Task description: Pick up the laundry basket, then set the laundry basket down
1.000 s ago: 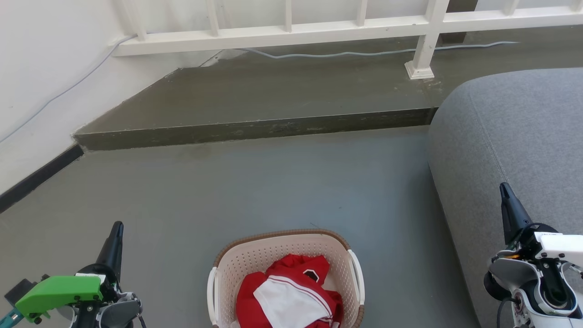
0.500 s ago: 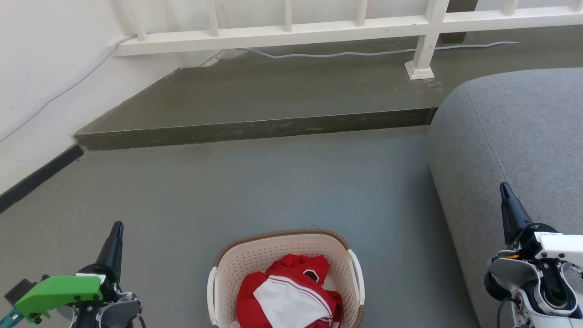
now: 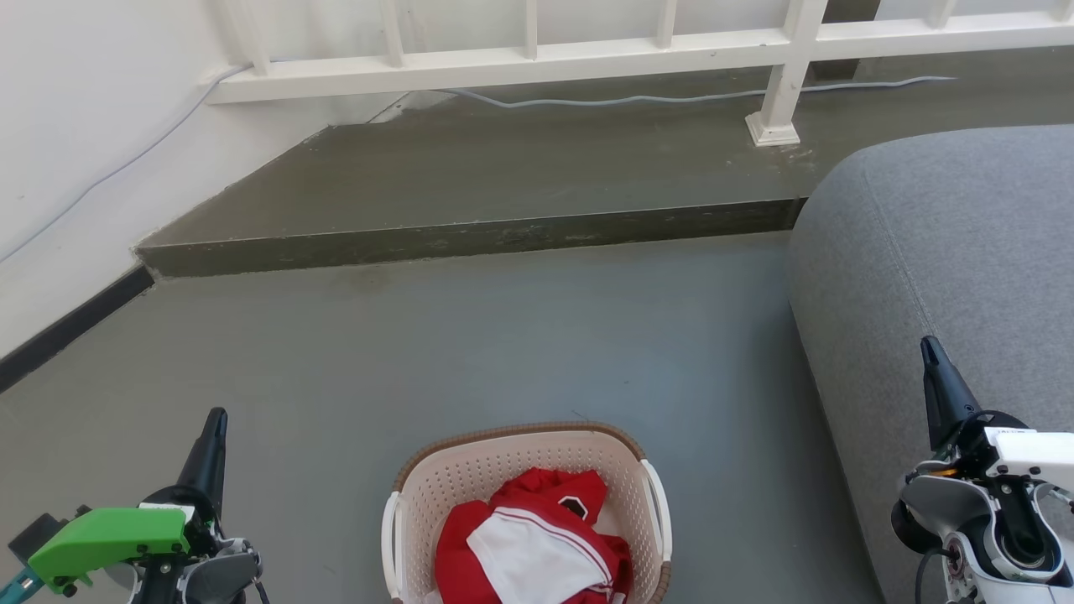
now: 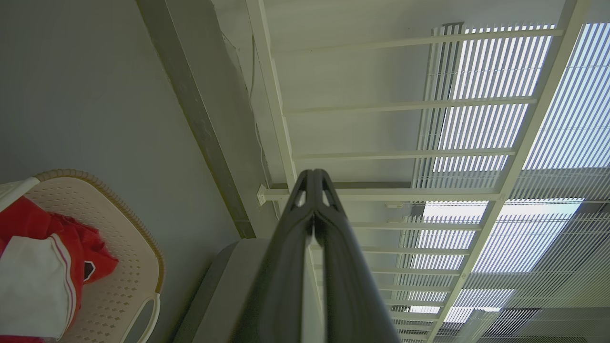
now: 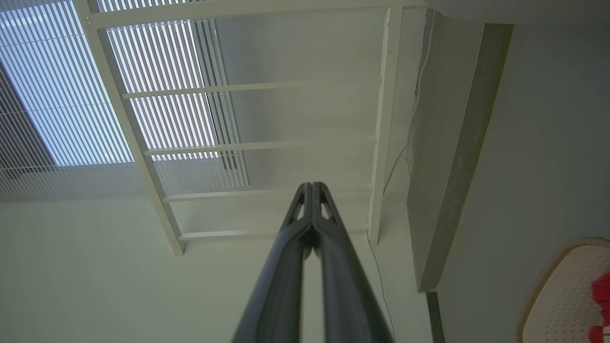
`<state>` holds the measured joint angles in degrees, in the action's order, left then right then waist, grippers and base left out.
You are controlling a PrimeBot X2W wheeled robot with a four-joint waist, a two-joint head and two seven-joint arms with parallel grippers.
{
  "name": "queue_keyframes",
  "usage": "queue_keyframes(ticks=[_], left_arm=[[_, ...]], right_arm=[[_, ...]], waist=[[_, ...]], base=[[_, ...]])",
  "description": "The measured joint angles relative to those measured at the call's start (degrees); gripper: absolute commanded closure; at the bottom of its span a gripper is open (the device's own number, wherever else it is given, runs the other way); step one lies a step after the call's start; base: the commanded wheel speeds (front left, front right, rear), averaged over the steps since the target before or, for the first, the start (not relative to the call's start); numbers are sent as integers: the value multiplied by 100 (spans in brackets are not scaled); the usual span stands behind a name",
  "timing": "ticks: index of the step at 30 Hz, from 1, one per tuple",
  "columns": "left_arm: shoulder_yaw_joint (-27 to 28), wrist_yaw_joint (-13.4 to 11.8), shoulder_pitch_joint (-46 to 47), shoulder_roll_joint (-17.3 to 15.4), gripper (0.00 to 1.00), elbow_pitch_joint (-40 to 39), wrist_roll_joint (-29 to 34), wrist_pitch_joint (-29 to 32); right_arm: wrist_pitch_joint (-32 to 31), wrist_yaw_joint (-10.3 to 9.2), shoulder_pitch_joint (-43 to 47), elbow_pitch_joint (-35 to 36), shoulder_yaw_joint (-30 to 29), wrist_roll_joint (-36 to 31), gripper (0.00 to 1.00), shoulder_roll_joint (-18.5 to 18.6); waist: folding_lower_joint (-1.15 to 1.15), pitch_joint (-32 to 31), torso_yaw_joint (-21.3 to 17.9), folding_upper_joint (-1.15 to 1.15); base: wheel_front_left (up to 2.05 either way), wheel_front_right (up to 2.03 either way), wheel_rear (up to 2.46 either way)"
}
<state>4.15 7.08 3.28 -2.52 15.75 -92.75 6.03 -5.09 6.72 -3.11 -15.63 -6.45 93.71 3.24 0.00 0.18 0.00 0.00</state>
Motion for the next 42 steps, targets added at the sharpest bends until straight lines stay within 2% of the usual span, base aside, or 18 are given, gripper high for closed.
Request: queue_keyframes(ticks=[30,31,36,42], left_arm=[[1,0,0,2,100,0,0,0],[1,0,0,2,0,0,0,0],[-54,-7,-238,113,0,257,0,-2],[-62,-7,-236,123,0,216,1,-54]], right_arm=[[-1,1,0,0,-9,-2,100,-2],[-1,1,0,0,-10,-1,0,-2],[0,-24,264,-265,4,1,0,-144],[35,-24,263,-225,51,1,0,-137]], waist=[[0,0,0,0],[0,0,0,0],[0,0,0,0],[0,3,0,0]], base=[[0,0,0],[0,0,0],[0,0,0],[0,0,0]])
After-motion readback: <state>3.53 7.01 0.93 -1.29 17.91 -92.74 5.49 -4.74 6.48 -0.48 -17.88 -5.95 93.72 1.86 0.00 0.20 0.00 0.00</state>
